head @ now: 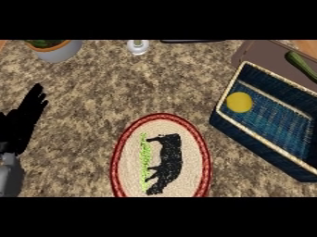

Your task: Pick the lemon from the placemat and place it in the basket

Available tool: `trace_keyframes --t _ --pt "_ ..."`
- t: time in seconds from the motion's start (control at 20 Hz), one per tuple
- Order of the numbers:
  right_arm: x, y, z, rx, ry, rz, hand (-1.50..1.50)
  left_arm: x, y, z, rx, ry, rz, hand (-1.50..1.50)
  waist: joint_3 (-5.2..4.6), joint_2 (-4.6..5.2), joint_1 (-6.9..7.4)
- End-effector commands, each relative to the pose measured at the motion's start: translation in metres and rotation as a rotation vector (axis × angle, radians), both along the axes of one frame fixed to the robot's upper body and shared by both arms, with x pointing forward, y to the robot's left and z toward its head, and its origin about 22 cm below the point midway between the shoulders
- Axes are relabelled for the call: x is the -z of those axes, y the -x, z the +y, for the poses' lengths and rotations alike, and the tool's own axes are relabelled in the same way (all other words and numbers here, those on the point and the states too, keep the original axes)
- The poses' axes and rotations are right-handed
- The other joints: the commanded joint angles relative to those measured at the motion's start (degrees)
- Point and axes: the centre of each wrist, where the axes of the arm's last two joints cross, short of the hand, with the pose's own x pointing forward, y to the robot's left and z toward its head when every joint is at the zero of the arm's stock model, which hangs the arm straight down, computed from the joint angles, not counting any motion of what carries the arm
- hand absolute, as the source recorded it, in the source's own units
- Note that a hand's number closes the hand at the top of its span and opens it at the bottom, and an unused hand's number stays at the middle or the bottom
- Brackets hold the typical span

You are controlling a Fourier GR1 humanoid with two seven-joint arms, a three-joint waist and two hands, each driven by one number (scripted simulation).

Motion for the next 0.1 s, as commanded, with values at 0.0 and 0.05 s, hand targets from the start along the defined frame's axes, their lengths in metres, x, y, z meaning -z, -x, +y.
trace_keyframes --t 0.0,0.05 --pt "-0.0029 0.0481 0.0068 -0.208 -0.030 -0.058 -1.50 0.0044 0.0063 0.0127 -0.022 0.006 0.005 0.00 0.03 -0.61 -1.67" --pt "0.0007 0.0437 0.0001 -0.218 -0.034 -0.039 -1.50 -0.0029 0.0086 0.0189 -0.038 0.003 0.000 0.00 0.13 -0.81 -1.46"
